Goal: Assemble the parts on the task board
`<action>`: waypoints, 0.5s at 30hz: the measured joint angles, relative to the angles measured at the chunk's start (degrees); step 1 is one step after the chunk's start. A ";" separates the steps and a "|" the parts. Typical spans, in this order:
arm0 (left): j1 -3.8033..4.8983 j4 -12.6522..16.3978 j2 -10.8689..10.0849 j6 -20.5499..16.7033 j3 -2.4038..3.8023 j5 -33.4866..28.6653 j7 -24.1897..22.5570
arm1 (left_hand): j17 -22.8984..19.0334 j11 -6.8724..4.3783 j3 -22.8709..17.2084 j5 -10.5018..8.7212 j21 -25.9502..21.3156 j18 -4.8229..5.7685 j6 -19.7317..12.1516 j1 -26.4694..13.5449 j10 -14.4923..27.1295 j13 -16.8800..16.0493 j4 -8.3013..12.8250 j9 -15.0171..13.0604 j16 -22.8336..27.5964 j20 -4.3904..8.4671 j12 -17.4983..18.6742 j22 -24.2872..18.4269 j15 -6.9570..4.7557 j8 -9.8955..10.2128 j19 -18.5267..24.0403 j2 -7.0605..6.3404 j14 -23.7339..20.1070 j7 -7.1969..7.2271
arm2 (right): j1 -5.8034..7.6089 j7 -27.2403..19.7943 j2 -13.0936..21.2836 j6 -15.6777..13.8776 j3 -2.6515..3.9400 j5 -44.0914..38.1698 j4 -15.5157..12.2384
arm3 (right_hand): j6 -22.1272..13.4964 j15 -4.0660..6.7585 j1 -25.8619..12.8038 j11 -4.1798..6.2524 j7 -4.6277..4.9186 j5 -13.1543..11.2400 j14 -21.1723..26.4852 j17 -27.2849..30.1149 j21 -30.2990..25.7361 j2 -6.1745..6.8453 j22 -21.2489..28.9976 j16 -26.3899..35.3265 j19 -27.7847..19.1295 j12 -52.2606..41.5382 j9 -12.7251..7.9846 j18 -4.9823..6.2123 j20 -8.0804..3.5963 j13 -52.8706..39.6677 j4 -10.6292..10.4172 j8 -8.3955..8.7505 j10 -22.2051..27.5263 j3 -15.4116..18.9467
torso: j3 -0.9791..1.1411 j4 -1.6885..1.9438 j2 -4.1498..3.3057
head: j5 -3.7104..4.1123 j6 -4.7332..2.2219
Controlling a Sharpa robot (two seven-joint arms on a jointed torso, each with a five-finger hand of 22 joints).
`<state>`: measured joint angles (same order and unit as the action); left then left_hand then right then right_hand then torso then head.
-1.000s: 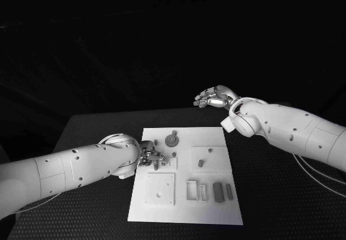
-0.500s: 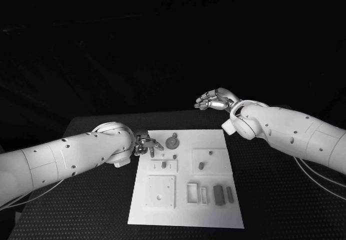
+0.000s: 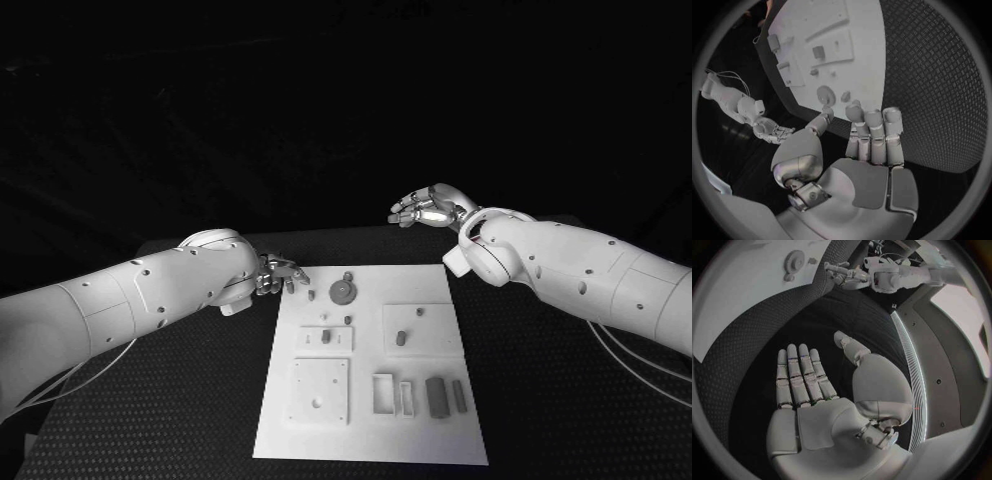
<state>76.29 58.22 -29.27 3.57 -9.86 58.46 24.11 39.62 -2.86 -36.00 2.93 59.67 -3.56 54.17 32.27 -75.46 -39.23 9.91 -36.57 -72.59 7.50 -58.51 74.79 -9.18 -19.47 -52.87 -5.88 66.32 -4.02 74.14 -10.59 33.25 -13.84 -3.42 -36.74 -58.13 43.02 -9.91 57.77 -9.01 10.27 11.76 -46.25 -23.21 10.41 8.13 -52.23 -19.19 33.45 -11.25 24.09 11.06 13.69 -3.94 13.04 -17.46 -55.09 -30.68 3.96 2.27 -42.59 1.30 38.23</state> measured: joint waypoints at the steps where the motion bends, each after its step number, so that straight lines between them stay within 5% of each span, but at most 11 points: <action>1: 0.01 -0.86 0.52 0.12 0.00 0.00 -0.12 | 0.00 0.11 0.15 0.00 0.00 0.00 -0.45 0.00 -0.10 0.00 0.15 0.00 0.00 0.07 0.00 0.00 0.18 0.00 0.07 0.00 0.02 -0.27 | 0.00 0.00 0.03 -0.01 0.00 0.00 -0.08 | 0.00 0.00 0.00 0.00 0.00 0.00 0.00 0.00 0.00 0.00 0.00 0.00 0.00 0.00 0.00 0.00 0.00 0.00 0.00 0.00 0.00 0.00 | 0.01 -0.01 -0.03 | 0.01 -0.04; 15: -0.23 -5.31 3.39 2.21 -0.03 0.04 -1.36 | -0.14 1.25 0.25 0.00 -0.22 0.00 -5.36 2.35 0.44 0.00 0.69 1.33 0.00 0.07 0.00 0.02 1.32 2.37 0.06 -0.08 0.10 -1.50 | 0.01 0.00 0.01 -0.03 0.01 0.00 -0.45 | -0.19 0.00 0.00 0.00 0.19 0.22 0.00 0.05 -0.23 0.00 -0.06 0.00 0.00 0.00 -0.04 0.00 0.00 0.00 0.00 0.00 0.00 0.00 | 0.21 -0.36 -0.90 | -0.08 -0.71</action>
<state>76.06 52.91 -25.88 5.77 -9.89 58.50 22.75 39.48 -1.61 -35.75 2.93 59.45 -3.55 48.81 34.62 -75.02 -39.23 10.60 -35.24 -72.59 7.57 -58.51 74.81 -7.86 -17.09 -52.81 -5.96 66.42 -5.51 74.15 -10.59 33.26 -13.86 -3.42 -36.74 -58.58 42.83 -9.91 57.78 -9.01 10.46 11.98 -46.25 -23.16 10.18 8.13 -52.29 -19.19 33.45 -11.25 24.04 11.06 13.69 -3.94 13.04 -17.46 -55.09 -30.68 4.17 1.91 -43.49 1.22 37.52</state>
